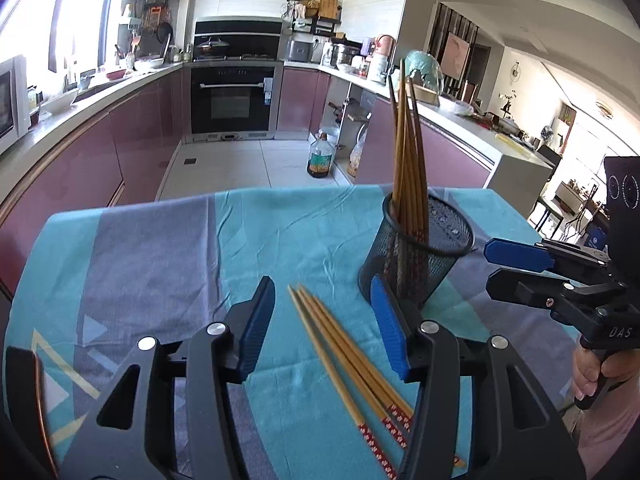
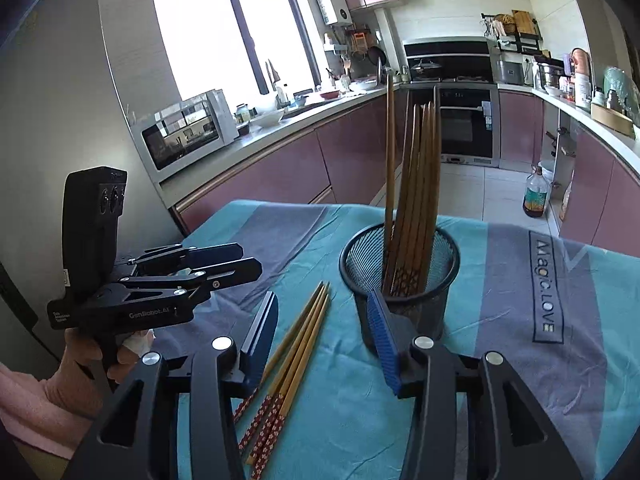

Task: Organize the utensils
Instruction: 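Move both grippers back down to the chopsticks on the cloth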

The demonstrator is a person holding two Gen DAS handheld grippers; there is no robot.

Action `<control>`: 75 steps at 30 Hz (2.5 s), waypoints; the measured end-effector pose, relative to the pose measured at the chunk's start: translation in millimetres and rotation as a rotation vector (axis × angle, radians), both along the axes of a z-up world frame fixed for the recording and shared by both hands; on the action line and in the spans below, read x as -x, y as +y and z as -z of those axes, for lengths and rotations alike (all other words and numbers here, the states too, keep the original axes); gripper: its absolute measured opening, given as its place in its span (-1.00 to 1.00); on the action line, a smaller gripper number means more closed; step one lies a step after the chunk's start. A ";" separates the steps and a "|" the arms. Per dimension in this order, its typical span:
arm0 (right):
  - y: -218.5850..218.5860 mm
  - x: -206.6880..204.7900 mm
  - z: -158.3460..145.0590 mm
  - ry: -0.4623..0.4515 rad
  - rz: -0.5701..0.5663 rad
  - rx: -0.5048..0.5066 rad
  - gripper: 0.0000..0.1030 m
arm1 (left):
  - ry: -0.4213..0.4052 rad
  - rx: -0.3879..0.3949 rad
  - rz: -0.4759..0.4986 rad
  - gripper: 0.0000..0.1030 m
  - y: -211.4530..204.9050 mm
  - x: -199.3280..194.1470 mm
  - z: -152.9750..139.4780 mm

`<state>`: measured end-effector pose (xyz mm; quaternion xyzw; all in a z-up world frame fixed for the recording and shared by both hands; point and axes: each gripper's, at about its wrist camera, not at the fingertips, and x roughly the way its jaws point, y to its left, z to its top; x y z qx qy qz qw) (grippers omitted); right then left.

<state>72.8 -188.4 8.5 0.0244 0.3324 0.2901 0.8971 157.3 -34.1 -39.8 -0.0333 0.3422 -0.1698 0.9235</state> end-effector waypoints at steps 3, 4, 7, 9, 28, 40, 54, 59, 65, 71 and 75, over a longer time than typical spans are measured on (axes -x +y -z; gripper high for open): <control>10.2 2.0 19.8 0.047 -0.012 0.025 -0.14 | 0.060 0.003 -0.007 0.01 5.2 4.9 21.8; 12.9 1.8 25.9 0.063 -0.013 0.030 -0.14 | 0.072 -0.004 -0.013 0.01 5.5 7.8 28.7; 19.9 0.6 40.3 0.108 -0.016 0.033 -0.14 | 0.109 0.005 -0.010 0.03 7.5 13.9 43.5; 24.6 0.0 46.8 0.126 -0.014 0.044 -0.14 | 0.115 -0.002 -0.013 0.05 4.3 16.3 48.2; 39.2 6.8 81.8 0.142 0.006 0.145 -0.14 | 0.181 -0.091 -0.013 0.07 -21.4 24.9 71.1; 44.0 6.6 86.8 0.141 0.008 0.169 -0.14 | 0.174 -0.133 -0.020 0.05 -27.9 29.4 77.1; 45.5 4.7 89.6 0.143 0.012 0.202 -0.16 | 0.168 -0.183 -0.012 -0.19 -34.3 29.9 79.7; 44.4 4.2 90.9 0.138 0.040 0.250 -0.41 | 0.174 -0.178 -0.012 -0.28 -31.7 30.2 79.3; 41.5 3.9 87.7 0.153 0.018 0.185 -0.42 | 0.178 -0.163 -0.007 -0.29 -29.9 29.8 78.6; 49.6 4.5 88.7 0.156 -0.005 0.197 -0.42 | 0.181 -0.158 -0.007 -0.29 -28.6 27.7 77.8; 52.0 3.5 88.7 0.153 0.004 0.219 -0.43 | 0.179 -0.160 -0.004 -0.29 -29.3 26.3 78.1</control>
